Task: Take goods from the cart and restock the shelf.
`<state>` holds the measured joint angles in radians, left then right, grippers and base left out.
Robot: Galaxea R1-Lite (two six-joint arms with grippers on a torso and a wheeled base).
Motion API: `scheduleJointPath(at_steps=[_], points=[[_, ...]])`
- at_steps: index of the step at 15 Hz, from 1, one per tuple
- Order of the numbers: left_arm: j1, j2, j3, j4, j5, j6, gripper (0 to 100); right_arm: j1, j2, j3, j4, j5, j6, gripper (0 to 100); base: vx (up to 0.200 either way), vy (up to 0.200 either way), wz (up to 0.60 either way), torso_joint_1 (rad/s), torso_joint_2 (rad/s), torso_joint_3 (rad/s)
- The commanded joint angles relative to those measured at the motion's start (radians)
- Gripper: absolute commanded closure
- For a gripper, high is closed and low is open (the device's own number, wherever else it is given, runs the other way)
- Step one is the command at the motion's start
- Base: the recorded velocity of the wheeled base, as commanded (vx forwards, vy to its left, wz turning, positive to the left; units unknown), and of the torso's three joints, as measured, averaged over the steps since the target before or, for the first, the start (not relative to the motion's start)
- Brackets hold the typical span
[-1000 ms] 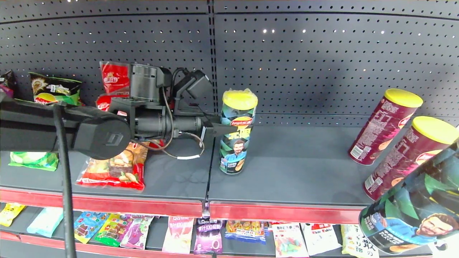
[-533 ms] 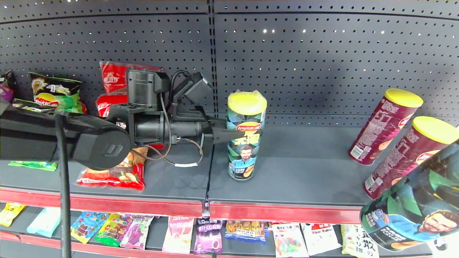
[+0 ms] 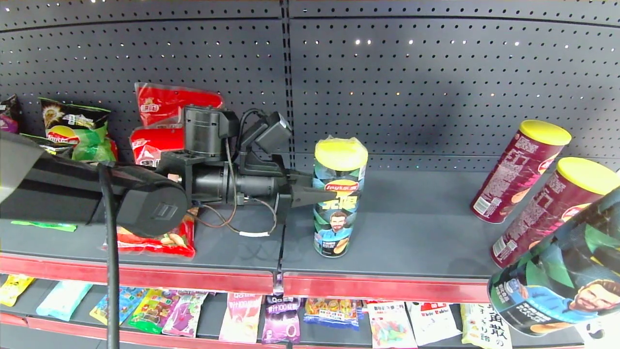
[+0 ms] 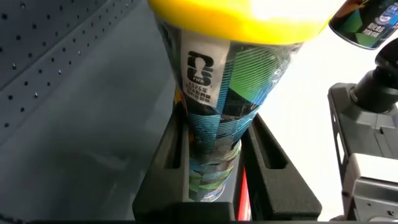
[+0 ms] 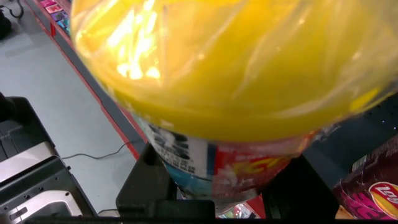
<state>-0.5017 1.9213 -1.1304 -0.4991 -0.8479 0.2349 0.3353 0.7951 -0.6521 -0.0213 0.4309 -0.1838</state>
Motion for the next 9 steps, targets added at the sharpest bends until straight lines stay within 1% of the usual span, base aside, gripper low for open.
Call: scheduleJointPath(at_steps=[1, 3, 9], points=[[-0.008, 0.012, 0.000, 0.002, -0.005, 0.000, 100, 0.001, 0.001, -0.001, -0.002, 0.000, 0.000, 100, 0.000, 0.000, 0.00, 0.000, 0.00, 0.000], [-0.011, 0.008, 0.003, 0.002, -0.023, -0.002, 100, 0.001, 0.001, -0.001, 0.000, -0.001, 0.000, 100, 0.000, 0.000, 0.00, 0.000, 0.00, 0.000], [-0.014, 0.001, 0.037, 0.002, -0.039, -0.002, 100, 0.001, 0.004, -0.001, -0.002, 0.000, 0.000, 100, 0.000, 0.000, 0.00, 0.000, 0.00, 0.000]])
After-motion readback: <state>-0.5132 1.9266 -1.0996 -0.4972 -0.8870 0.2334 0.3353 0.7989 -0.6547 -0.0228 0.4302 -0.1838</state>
